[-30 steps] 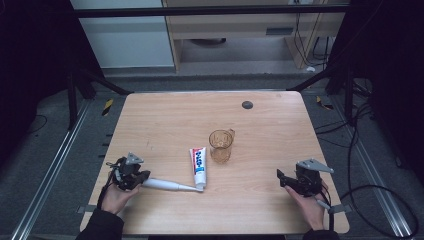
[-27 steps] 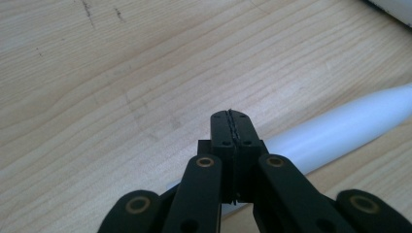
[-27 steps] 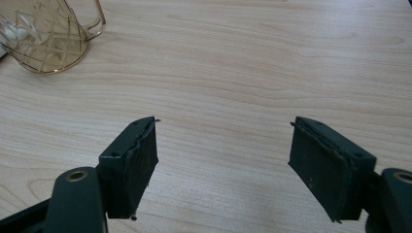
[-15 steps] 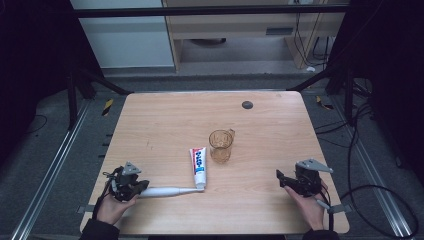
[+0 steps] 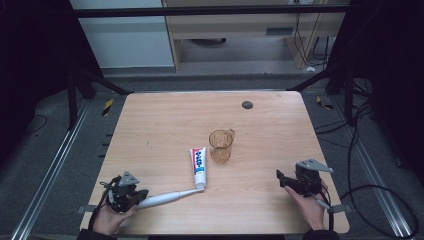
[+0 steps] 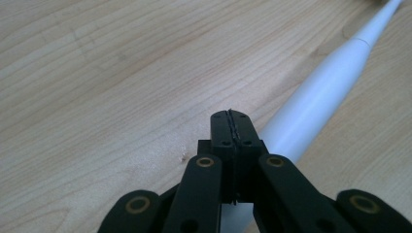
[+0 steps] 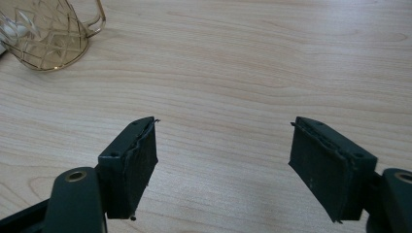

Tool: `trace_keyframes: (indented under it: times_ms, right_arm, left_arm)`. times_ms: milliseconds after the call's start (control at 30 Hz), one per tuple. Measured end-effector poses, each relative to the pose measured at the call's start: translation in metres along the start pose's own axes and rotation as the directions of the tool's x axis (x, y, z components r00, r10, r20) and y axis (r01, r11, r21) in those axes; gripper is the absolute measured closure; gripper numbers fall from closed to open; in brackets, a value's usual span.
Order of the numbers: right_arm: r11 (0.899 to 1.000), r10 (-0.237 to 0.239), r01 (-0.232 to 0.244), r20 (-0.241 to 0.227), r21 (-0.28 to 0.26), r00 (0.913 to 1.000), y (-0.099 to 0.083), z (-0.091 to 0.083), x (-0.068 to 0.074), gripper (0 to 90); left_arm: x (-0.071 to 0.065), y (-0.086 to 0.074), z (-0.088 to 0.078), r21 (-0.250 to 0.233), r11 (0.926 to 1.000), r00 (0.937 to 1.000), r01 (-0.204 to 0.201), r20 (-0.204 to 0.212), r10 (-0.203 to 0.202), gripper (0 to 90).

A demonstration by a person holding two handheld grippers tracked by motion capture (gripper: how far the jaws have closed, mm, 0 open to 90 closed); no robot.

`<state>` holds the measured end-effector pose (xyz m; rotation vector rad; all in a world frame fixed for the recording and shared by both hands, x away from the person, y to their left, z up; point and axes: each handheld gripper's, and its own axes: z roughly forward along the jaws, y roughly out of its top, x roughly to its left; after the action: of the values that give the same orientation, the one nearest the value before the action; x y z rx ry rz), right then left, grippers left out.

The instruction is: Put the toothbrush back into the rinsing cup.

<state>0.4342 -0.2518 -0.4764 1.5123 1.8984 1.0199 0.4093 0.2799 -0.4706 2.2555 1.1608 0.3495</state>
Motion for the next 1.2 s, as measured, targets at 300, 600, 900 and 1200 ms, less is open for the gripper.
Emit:
trace_keyframes:
  times_ms: [300,600,900,1200]
  right_arm:
    - [1.0,0.004,-0.004,-0.003,0.003,1.0,0.0,0.0,0.0,25.3]
    - [1.0,0.001,-0.001,0.002,0.003,1.0,0.0,0.0,-0.001,25.2]
    - [1.0,0.005,-0.005,0.005,0.005,1.0,0.001,0.0,-0.002,25.2]
    - [1.0,0.018,-0.019,0.006,0.006,0.9998,0.001,0.0,-0.006,25.1]
  left_arm:
    - [0.0,0.0,-0.006,-0.036,0.9993,0.9999,-0.011,0.003,0.012,84.8]
    - [0.008,0.019,-0.018,-0.149,0.9879,0.9961,-0.042,-0.083,0.03,63.8]
    - [0.007,0.048,-0.019,-0.166,0.9853,0.9982,-0.038,-0.051,0.03,50.1]
    - [-0.009,0.084,-0.013,-0.135,0.9822,0.9914,-0.131,-0.015,0.13,41.1]
